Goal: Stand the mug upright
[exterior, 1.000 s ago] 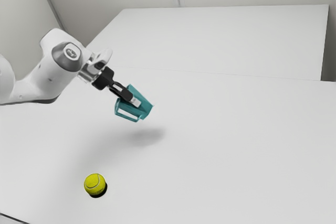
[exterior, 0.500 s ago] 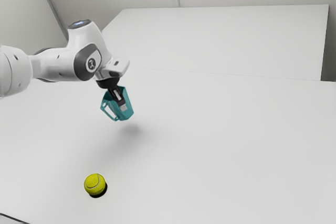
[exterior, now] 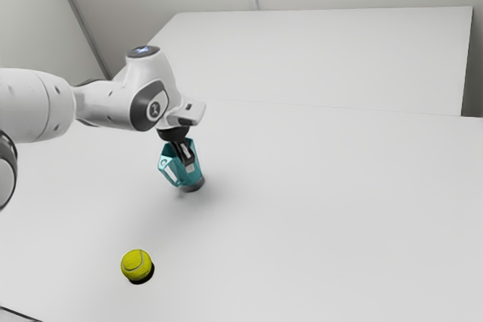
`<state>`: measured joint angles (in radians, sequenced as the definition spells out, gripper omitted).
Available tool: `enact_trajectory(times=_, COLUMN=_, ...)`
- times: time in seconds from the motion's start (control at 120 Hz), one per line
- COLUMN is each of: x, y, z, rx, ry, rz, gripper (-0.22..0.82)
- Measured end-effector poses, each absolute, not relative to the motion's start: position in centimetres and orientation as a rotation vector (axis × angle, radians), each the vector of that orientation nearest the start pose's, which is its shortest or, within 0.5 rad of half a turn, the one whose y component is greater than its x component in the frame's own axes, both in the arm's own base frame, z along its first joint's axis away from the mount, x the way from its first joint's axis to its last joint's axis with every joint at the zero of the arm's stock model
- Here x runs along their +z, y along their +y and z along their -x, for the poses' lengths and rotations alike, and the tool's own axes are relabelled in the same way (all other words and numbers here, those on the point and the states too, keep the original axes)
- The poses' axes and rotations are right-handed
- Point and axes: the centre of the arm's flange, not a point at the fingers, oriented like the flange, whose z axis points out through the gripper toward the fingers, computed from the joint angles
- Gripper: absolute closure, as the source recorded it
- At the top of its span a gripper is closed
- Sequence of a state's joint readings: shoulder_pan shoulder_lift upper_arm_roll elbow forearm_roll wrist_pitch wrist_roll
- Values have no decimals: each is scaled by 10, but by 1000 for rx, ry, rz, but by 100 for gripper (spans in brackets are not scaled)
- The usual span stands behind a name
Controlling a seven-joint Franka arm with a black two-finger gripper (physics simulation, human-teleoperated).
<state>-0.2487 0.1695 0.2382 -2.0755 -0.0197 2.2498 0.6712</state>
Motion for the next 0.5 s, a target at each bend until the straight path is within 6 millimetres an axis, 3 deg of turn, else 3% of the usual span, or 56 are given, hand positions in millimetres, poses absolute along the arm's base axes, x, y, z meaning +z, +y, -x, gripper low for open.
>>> enact_trajectory(times=0.5, x=345, y=-25, z=-546, rx=-5, ry=1013, rz=2932, gripper=79)
